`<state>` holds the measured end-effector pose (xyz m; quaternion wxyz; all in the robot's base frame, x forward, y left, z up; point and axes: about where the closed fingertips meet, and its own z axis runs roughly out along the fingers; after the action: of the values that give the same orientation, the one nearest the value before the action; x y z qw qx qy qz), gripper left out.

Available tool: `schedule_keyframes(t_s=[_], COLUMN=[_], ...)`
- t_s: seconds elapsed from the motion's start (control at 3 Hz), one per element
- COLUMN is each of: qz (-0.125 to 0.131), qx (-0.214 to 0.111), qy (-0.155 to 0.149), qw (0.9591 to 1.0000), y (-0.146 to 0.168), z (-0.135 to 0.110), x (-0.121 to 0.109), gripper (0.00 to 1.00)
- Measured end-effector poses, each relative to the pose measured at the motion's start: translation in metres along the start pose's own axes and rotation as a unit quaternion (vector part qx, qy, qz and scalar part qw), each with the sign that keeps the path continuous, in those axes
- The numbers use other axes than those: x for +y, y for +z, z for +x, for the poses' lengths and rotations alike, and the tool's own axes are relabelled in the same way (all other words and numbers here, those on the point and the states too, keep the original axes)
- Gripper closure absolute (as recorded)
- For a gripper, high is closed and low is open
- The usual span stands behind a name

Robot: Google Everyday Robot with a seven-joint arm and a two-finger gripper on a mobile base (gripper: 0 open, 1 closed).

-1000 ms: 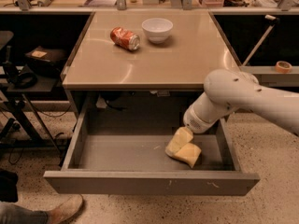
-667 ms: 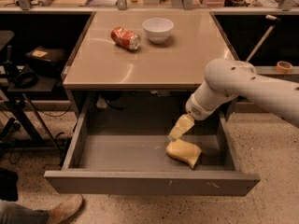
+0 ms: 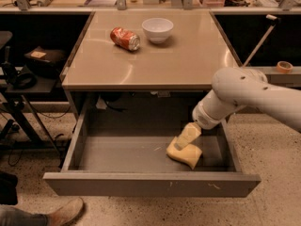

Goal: Pick sponge from top drawer and place on counter

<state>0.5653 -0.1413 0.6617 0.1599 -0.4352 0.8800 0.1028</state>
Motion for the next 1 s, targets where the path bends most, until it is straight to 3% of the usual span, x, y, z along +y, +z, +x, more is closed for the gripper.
schedule_keyframes(t_s=[0.33,0.67,1.0], qz=[-0.014,-0.037,-0.051], qx=[0.007,0.017,0.018], qy=[0.043,0.07,0.08], qw=[0.999,0.9967,0.9953], y=[0.013,0.05,0.072], z=[0.05,0.074,0.069], x=[0.028,0.049,0.058], gripper=[0.0,0.0,0.0])
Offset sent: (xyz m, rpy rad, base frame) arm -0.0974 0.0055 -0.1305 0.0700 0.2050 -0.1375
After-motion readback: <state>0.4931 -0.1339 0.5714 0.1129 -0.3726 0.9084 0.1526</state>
